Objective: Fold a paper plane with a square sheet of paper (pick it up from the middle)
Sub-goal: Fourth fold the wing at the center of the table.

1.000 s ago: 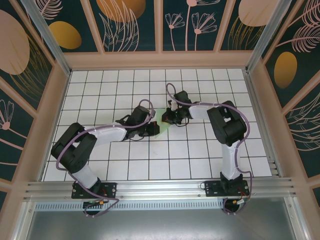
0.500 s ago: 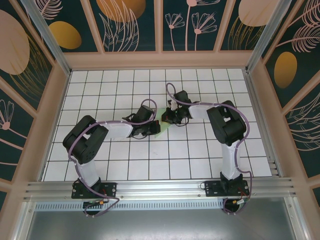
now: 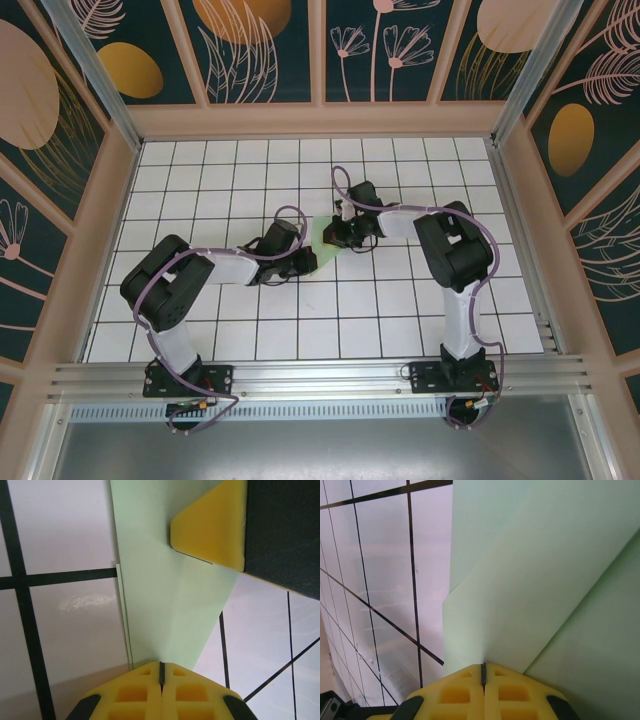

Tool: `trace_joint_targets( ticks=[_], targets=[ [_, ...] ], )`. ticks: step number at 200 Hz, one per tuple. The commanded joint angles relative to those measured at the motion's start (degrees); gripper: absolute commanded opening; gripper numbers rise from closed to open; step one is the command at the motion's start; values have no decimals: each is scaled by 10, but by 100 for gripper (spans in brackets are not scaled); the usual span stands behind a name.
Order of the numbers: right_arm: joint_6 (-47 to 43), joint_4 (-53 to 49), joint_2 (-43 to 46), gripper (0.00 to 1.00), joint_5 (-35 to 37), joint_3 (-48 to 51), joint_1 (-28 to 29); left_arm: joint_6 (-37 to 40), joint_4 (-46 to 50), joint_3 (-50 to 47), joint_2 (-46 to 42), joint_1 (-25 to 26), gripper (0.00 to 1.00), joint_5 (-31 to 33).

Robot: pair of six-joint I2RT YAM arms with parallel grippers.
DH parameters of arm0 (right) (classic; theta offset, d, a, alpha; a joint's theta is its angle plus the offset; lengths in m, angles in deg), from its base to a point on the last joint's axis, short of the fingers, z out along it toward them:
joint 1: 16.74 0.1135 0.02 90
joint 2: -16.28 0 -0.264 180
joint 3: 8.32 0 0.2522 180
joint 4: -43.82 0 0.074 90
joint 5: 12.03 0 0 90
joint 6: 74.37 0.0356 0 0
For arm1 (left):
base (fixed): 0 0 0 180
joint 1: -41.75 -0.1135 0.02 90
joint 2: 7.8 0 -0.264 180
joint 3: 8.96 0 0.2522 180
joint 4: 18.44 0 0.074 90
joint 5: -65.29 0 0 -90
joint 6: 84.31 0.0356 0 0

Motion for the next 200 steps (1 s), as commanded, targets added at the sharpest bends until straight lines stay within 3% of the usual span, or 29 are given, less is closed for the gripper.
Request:
trace_joint_targets(
  ticks=[1, 46, 147, 200],
  targets=[
    [-27, 30, 33, 2, -7, 16, 4, -8, 69, -29, 11, 1, 0, -13],
    [-4, 59, 42, 2, -54, 57, 18, -6, 63, -28, 15, 1, 0, -13],
    [6, 26, 45, 2, -51, 79, 47, -7, 61, -26, 10, 1, 0, -10],
    [-6, -30, 6, 1, 55, 36, 31, -5, 74, -27, 9, 1, 0, -11]
  ],
)
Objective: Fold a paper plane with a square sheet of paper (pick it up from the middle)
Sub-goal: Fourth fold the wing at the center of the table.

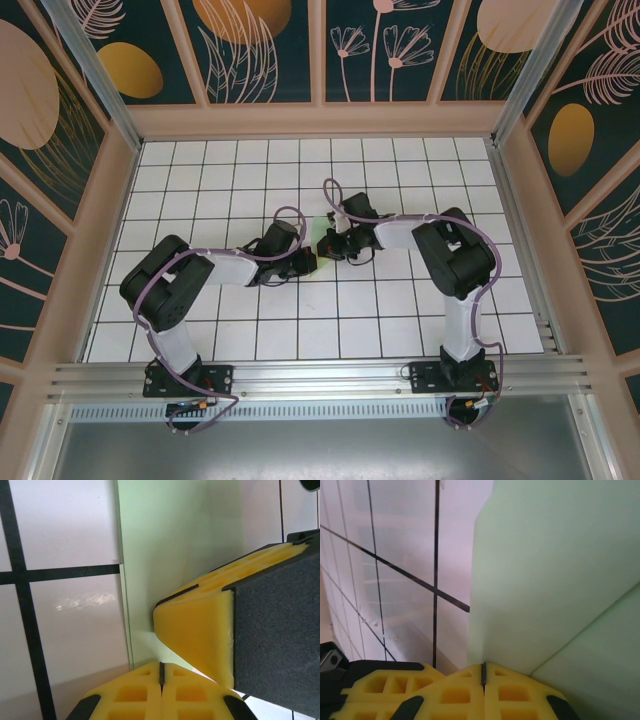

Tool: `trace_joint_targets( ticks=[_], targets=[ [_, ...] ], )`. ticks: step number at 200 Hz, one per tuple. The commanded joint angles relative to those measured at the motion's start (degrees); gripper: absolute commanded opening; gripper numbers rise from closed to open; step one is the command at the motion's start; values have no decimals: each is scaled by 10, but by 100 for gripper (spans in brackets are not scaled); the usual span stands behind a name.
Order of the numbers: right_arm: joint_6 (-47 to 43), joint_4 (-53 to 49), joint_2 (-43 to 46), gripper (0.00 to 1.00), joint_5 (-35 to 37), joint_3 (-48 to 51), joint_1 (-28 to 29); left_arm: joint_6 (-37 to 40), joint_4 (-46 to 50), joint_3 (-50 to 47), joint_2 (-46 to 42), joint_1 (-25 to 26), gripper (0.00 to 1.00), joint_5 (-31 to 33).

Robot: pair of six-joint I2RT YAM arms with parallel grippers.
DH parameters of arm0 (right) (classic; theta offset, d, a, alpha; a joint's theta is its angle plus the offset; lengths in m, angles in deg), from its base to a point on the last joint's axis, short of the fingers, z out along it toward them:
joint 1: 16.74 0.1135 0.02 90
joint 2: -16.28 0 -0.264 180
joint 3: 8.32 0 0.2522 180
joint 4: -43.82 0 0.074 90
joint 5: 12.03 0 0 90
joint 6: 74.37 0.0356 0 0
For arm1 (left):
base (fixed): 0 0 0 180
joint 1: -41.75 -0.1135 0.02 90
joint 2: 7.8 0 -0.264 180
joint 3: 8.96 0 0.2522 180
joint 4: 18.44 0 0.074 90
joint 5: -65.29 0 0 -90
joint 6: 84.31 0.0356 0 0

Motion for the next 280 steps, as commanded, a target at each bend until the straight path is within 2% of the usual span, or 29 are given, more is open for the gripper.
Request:
trace_joint_targets(
  ticks=[1, 15, 30, 85, 136, 174, 194, 204, 214, 238, 250, 280],
  targets=[
    [-7, -54, -25, 1, 70, -20, -9, -1, 82, -22, 10, 2, 0, -7],
    [-8, -51, -40, 1, 88, -31, -13, -1, 89, -25, 8, 2, 0, -10],
    [-7, -43, -51, 1, 93, -46, -48, 3, 96, -31, 7, 1, 0, -15],
    [-14, -41, -91, 1, 97, -115, -106, 14, 99, -53, 7, 2, 0, -33],
    [-14, -64, -126, 1, 112, -181, -140, 21, 95, -49, 7, 2, 0, -38],
    [-22, -91, -112, 3, 111, -219, -149, 20, 99, -34, 10, 1, 0, -39],
    [-10, -54, -60, 8, 75, -181, -144, 19, 106, -10, 11, 2, 0, -41],
    [-1, -39, -29, 13, 71, -155, -139, 20, 110, 7, 10, 2, 3, -41],
    [12, -25, -3, 18, 67, -125, -135, 20, 111, 27, 8, 2, 8, -43],
    [49, 14, 50, 34, 59, -42, -125, 11, 118, 74, -3, 1, 26, -36],
    [67, 24, 69, 42, 61, -8, -120, -2, 113, 90, -12, 1, 30, -26],
    [80, 35, 96, 50, 60, 29, -92, -27, 105, 93, -39, -3, 39, 24]
  ],
)
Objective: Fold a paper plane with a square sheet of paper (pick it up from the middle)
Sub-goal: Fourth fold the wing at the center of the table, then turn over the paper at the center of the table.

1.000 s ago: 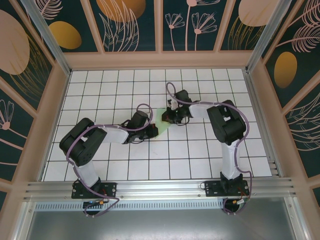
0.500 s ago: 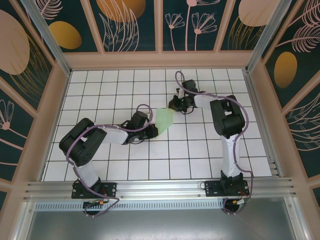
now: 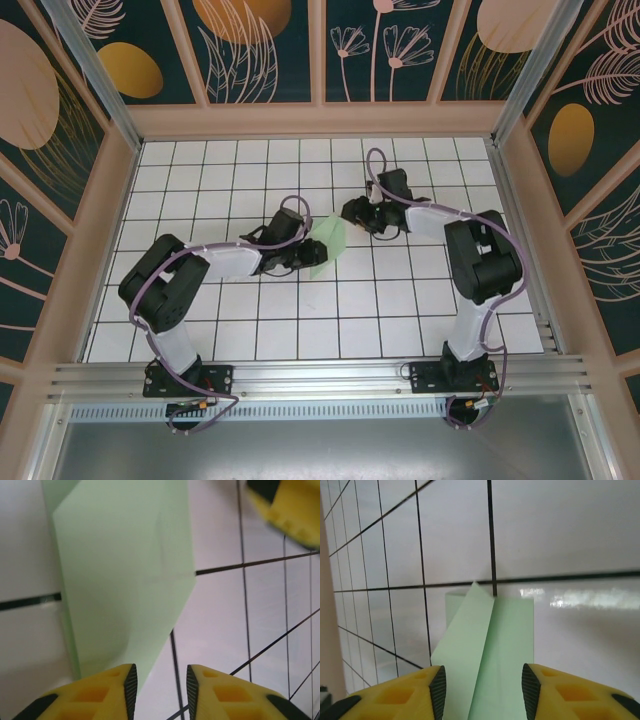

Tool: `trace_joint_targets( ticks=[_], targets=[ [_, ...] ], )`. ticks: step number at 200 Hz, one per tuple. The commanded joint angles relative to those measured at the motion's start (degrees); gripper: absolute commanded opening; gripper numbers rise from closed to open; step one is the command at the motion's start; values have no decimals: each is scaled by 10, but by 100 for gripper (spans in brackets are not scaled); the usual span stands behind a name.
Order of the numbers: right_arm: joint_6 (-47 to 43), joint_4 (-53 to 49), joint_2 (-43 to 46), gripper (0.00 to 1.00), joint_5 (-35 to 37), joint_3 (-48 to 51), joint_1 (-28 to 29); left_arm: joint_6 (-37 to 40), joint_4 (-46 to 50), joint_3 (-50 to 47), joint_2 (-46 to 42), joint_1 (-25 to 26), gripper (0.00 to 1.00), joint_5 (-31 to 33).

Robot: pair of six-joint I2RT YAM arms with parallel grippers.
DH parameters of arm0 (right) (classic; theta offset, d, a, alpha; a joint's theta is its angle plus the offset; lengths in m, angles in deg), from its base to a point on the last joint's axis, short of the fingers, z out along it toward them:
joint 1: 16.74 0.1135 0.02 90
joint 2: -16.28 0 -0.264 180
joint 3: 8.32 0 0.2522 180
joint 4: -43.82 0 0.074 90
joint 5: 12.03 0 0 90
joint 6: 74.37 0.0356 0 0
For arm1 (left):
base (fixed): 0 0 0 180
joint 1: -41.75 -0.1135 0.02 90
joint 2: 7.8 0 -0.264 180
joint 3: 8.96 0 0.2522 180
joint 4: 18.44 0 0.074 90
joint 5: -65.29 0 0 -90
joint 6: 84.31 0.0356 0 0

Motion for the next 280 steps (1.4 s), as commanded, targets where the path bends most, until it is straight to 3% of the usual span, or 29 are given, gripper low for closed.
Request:
trace_joint_targets(
  ticks=[1, 36, 86, 125, 195, 280],
  targets=[
    [25, 27, 19, 50, -5, 24, 22, -21, 14, 10, -27, -3, 39, 44],
    [42, 17, -7, 51, 5, 3, 57, -48, 18, -18, -68, -28, 47, 119],
    [59, 15, -50, 47, 5, -28, 65, -62, 3, -49, -76, -48, 60, 120],
    [60, 21, -68, 39, -14, -43, 66, -55, -13, -59, -79, -51, 78, 115],
    [70, 32, -76, 38, -42, -40, 71, -29, -40, -80, -105, -58, 98, 124],
    [70, -32, -74, 39, 28, -50, 72, -38, -54, -99, -119, -61, 98, 127]
  ],
)
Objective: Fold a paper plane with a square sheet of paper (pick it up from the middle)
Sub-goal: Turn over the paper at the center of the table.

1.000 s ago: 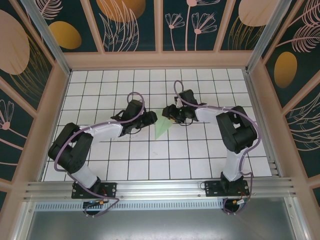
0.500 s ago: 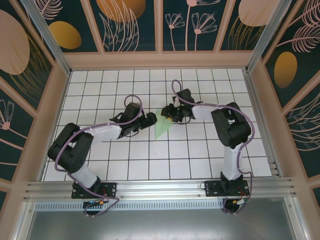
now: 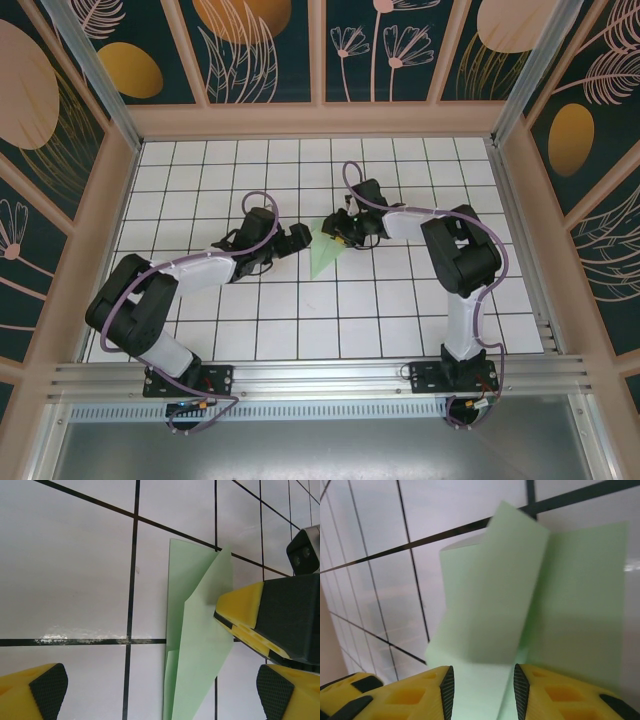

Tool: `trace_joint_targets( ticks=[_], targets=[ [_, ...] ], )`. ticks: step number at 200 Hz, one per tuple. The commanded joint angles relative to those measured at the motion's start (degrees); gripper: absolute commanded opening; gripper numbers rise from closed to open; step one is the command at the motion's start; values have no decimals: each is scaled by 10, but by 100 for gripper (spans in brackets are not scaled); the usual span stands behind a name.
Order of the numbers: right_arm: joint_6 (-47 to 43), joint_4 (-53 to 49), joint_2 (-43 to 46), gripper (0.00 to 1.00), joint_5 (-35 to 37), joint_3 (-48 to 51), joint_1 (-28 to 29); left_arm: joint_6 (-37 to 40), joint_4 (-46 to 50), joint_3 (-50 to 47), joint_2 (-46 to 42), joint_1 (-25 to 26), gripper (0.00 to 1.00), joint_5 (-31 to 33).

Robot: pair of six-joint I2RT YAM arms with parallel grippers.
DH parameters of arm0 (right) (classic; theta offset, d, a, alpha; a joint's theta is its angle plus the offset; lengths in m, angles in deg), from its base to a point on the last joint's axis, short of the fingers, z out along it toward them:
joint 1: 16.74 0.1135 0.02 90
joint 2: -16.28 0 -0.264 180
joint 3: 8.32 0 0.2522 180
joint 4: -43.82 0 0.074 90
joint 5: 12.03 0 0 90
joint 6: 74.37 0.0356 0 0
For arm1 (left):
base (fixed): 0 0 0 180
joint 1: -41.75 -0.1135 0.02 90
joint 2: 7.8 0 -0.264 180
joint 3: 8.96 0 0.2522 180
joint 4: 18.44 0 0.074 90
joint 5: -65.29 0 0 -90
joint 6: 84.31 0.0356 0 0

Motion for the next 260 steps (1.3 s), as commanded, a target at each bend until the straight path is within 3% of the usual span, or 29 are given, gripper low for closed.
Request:
trace_joint_targets(
  ticks=[1, 34, 114, 149, 184, 211, 260],
  targets=[
    [1, -25, -4, 39, 20, -11, 2, 1, -17, -6, -9, -4, 98, 6],
    [-1, -25, -18, 39, 6, -23, 3, -3, -12, -6, -9, -6, 98, 4],
    [-18, 45, -25, 34, -113, -5, 14, 27, 6, 3, -18, -21, 99, -19],
    [-39, 56, -15, 24, -115, 16, 16, 39, 8, -3, -36, -32, 98, -34],
    [-42, 86, -4, 8, -123, 30, 10, 55, 0, -6, -50, -46, 99, -73],
    [-21, 156, 38, 5, -160, 53, -5, 51, -33, -23, -67, -50, 98, -114],
    [38, 264, 86, 5, -262, 73, -41, -12, -175, -50, -67, -50, 98, -239]
  ],
)
